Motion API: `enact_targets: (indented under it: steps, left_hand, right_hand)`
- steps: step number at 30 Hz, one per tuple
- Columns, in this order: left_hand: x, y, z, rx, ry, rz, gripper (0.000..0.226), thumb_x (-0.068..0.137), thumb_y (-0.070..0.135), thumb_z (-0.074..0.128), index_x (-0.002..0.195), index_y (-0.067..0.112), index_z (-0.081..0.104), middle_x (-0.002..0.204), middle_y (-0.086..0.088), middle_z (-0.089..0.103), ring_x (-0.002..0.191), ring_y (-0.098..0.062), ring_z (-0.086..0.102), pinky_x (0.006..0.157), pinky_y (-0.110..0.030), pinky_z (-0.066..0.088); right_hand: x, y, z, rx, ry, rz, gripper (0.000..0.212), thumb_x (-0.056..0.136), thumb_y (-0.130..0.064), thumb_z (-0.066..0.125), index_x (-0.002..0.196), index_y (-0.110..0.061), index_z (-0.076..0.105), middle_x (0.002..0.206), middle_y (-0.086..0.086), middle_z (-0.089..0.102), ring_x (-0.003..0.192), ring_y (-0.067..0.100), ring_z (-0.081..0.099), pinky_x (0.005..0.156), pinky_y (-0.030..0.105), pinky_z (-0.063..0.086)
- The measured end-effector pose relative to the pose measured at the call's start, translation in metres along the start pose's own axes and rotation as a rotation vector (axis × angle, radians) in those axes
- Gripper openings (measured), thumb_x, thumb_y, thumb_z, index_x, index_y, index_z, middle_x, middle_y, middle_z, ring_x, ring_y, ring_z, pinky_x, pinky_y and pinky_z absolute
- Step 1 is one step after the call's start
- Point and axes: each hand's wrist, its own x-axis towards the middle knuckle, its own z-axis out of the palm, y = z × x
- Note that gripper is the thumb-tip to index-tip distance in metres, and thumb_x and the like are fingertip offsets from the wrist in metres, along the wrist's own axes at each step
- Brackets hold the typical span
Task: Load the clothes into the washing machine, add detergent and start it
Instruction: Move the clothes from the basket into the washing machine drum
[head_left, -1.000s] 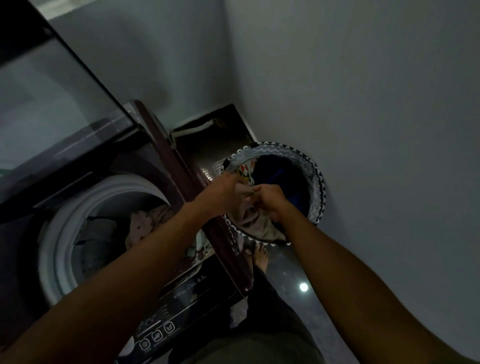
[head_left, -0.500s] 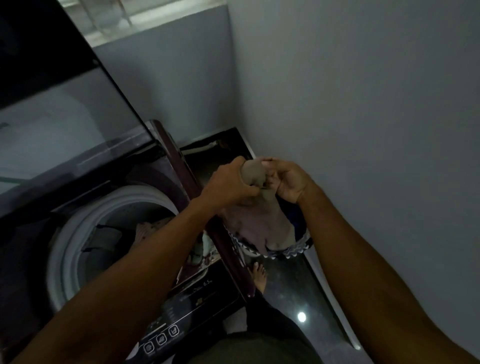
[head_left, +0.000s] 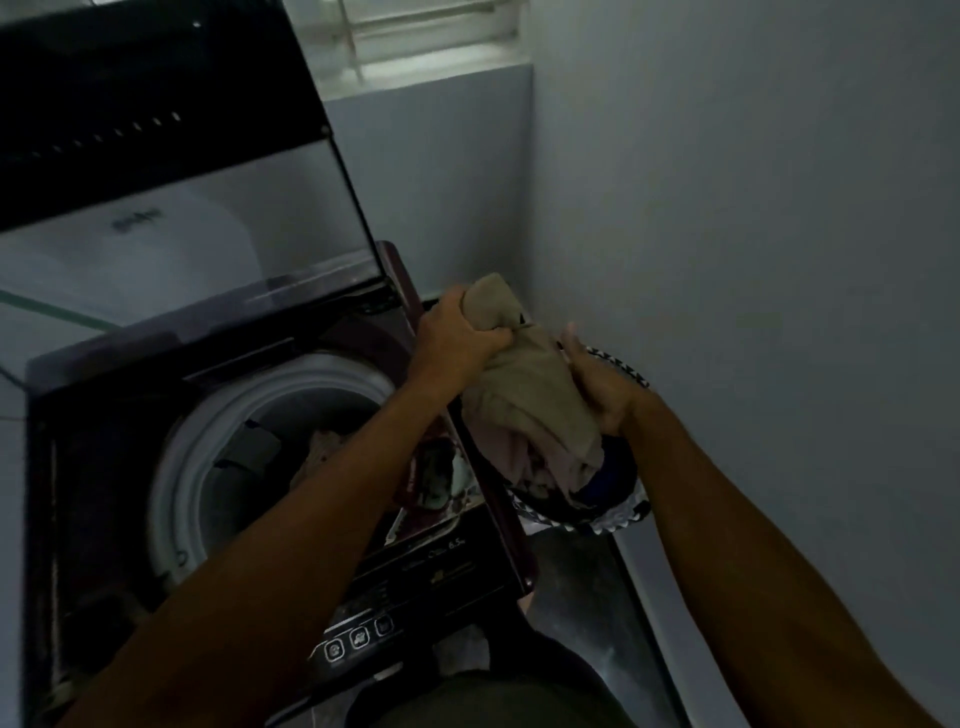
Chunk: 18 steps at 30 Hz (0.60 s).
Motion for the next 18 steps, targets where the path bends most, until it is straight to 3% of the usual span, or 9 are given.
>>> enact_targets:
  steps: [2, 4, 8, 15, 18]
  left_hand:
    - [0.002, -0.008, -0.016, -0.047, 0.048, -0.019, 0.058, 0.070, 0.040, 0.082, 0.115, 0.017, 0.053, 0.112, -0.004, 0.060, 0.099, -0.020, 0.058, 0.075, -0.029, 0.046]
    - [0.000, -0.014, -0.032, -0.101, 0.070, -0.024, 0.068, 0.070, 0.040, 0.083, 0.125, 0.019, 0.050, 0.119, 0.000, 0.056, 0.103, -0.014, 0.054, 0.080, -0.027, 0.045]
    - [-0.005, -0.022, -0.071, -0.253, 0.133, -0.097, 0.066, 0.072, 0.048, 0.080, 0.127, 0.022, 0.052, 0.118, 0.005, 0.059, 0.102, -0.011, 0.058, 0.085, -0.026, 0.050]
    - [-0.013, -0.056, -0.167, -0.347, 0.060, -0.183, 0.046, 0.085, 0.043, 0.070, 0.122, 0.018, 0.060, 0.109, 0.004, 0.065, 0.098, -0.011, 0.063, 0.081, -0.025, 0.052]
    - [-0.022, -0.085, -0.194, -0.310, 0.115, -0.221, 0.050, 0.084, 0.047, 0.068, 0.125, 0.021, 0.061, 0.116, 0.003, 0.064, 0.102, -0.012, 0.061, 0.089, -0.029, 0.050]
  right_hand:
    - [0.000, -0.005, 0.012, -0.078, -0.021, -0.014, 0.083, 0.065, -0.070, 0.070, 0.125, -0.014, 0.060, 0.127, 0.012, 0.064, 0.116, 0.030, 0.062, 0.099, 0.044, 0.050]
    - [0.003, -0.011, 0.029, -0.125, -0.097, -0.045, 0.080, 0.067, -0.051, 0.083, 0.129, -0.005, 0.058, 0.126, 0.017, 0.064, 0.119, 0.036, 0.059, 0.102, 0.048, 0.047]
    - [0.002, -0.033, 0.074, -0.016, -0.219, -0.042, 0.061, 0.081, -0.035, 0.074, 0.129, 0.000, 0.058, 0.129, 0.021, 0.060, 0.117, 0.038, 0.058, 0.104, 0.049, 0.045]
    - [0.002, -0.062, 0.168, -0.102, -0.310, 0.066, 0.067, 0.073, -0.043, 0.080, 0.125, -0.004, 0.063, 0.122, 0.019, 0.066, 0.116, 0.036, 0.061, 0.104, 0.052, 0.045]
    - [0.019, -0.053, 0.213, -0.209, -0.251, 0.073, 0.065, 0.068, -0.047, 0.083, 0.118, -0.008, 0.068, 0.112, 0.015, 0.071, 0.106, 0.035, 0.067, 0.098, 0.051, 0.050]
